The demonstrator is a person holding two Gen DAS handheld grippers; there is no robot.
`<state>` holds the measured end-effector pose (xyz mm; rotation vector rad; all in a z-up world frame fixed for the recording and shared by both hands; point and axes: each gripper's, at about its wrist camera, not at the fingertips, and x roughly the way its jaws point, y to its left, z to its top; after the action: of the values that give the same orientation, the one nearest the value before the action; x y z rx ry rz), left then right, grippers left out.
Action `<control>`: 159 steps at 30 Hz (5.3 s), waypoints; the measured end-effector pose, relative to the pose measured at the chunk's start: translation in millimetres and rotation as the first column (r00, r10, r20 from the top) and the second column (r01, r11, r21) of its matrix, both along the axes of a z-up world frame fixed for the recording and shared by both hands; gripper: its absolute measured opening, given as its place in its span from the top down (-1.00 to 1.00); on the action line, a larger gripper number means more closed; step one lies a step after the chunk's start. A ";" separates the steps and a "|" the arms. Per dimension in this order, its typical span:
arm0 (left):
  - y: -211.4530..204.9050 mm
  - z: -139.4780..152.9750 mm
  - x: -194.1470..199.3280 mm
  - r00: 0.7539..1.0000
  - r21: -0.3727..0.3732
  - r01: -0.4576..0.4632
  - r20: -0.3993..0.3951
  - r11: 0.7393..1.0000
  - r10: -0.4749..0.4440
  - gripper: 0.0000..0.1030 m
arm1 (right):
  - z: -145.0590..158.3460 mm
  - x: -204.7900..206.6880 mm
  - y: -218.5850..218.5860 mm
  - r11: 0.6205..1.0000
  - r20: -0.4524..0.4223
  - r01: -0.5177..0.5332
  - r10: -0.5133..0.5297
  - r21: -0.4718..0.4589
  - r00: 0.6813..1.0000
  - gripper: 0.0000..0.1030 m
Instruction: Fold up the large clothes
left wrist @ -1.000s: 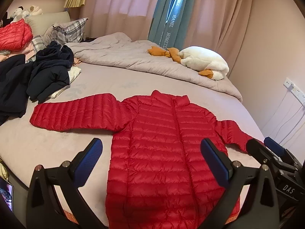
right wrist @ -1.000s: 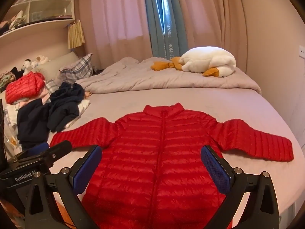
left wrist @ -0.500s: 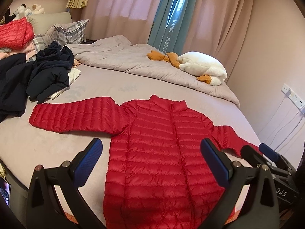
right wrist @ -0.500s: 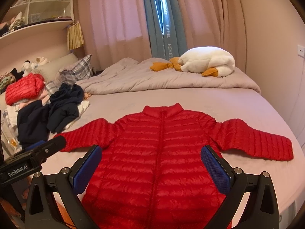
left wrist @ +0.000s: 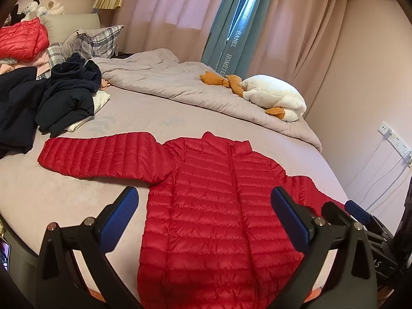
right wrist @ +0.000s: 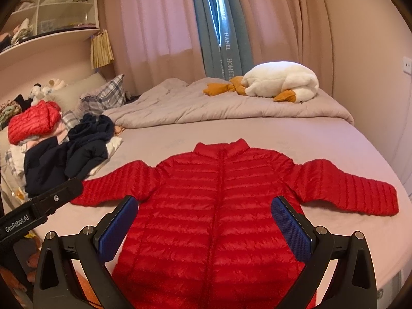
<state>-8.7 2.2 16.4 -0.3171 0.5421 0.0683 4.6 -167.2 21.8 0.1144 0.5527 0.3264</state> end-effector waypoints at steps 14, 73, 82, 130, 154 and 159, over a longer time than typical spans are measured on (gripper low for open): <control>0.3 1.8 0.0 1.000 -0.008 0.019 0.000 1.000 -0.019 -0.99 | -0.7 -1.9 0.9 1.000 -0.004 -0.015 0.015 -0.002 1.000 -0.99; 1.2 -3.5 1.4 0.999 -0.004 0.041 -0.026 0.999 -0.041 -0.99 | 2.9 7.8 -15.4 0.994 -0.020 0.002 0.000 0.113 1.000 -0.99; 10.2 -37.3 20.1 0.992 -0.026 0.026 -0.125 0.999 -0.029 -0.99 | -10.9 37.0 -71.6 0.965 -0.100 0.108 -0.087 0.237 0.991 -0.99; -26.5 -132.7 107.5 0.915 -0.159 0.054 -0.387 0.986 -0.113 -0.84 | -191.6 131.0 -373.6 0.439 -0.525 0.883 -0.719 0.166 0.456 0.70; 19.7 -45.9 78.7 0.987 -0.127 -0.027 -0.162 0.992 0.006 -0.85 | 9.6 97.9 -246.8 0.738 -0.006 0.665 -0.669 0.111 0.743 0.81; 27.7 -37.1 69.9 0.992 -0.155 -0.038 -0.127 0.987 0.018 -0.85 | 29.7 96.1 -213.4 0.791 0.075 0.608 -0.611 0.064 0.788 0.81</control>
<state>61.2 29.9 -20.7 -0.4769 0.6689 0.0731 100.7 -380.6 51.5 0.3056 0.3897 -0.2969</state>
